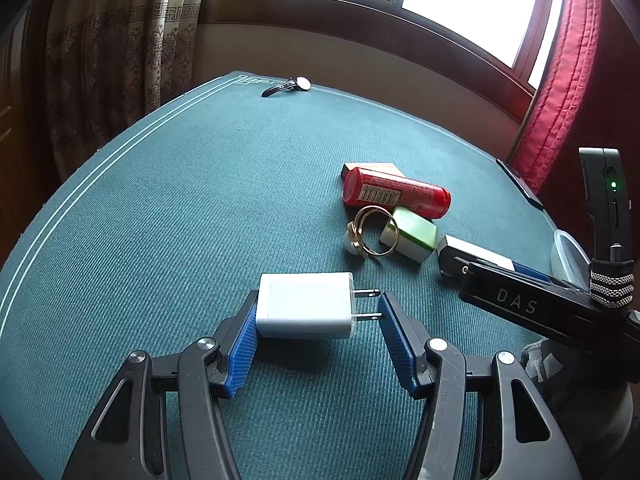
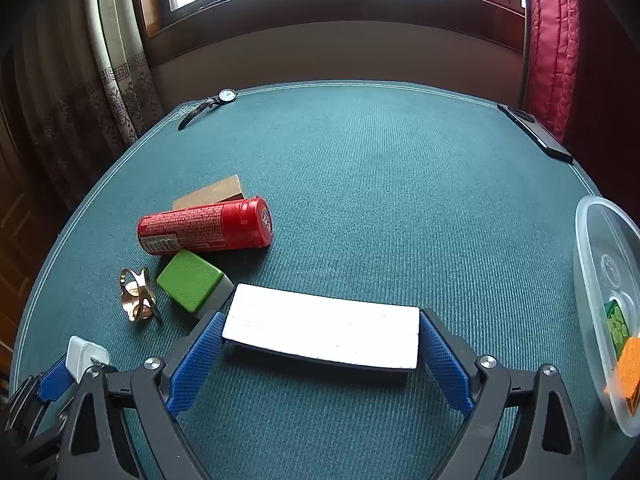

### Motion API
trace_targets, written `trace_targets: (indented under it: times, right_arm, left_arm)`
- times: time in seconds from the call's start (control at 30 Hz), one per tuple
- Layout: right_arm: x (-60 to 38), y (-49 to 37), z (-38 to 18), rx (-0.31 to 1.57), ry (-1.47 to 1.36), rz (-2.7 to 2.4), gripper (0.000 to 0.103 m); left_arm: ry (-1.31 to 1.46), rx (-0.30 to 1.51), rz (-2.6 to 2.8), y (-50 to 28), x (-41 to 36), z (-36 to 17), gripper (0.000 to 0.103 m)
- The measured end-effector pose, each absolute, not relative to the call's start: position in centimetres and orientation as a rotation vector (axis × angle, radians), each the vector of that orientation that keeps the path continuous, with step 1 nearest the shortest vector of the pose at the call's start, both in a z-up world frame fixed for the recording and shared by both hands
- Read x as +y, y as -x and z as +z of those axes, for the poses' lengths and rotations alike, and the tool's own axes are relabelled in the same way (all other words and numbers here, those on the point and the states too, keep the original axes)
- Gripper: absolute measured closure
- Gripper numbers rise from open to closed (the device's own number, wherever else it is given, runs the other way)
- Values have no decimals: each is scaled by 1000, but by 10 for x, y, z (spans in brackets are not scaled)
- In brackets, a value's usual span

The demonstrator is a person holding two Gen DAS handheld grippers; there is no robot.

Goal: Organize rigid objects
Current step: 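Grasp the long white block with the right gripper while the left gripper holds the charger, then carry the long white block into the clear bowl and open the right gripper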

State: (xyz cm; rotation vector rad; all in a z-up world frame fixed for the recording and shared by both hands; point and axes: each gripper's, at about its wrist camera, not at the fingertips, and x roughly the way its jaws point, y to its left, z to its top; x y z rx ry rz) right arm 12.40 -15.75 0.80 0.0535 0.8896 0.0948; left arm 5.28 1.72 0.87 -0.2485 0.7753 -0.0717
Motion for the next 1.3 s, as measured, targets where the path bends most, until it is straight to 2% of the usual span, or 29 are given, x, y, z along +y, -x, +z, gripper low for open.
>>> trace_targets:
  times: [0.7,1.3]
  right_arm:
    - [-201,-66,47,764,-105,47,7]
    - [-295,-26,74,649,-232,-193,7]
  left_arm:
    - [248,776,-71,-52,17,9,44]
    - [241,777,-70,-51,15,9,44]
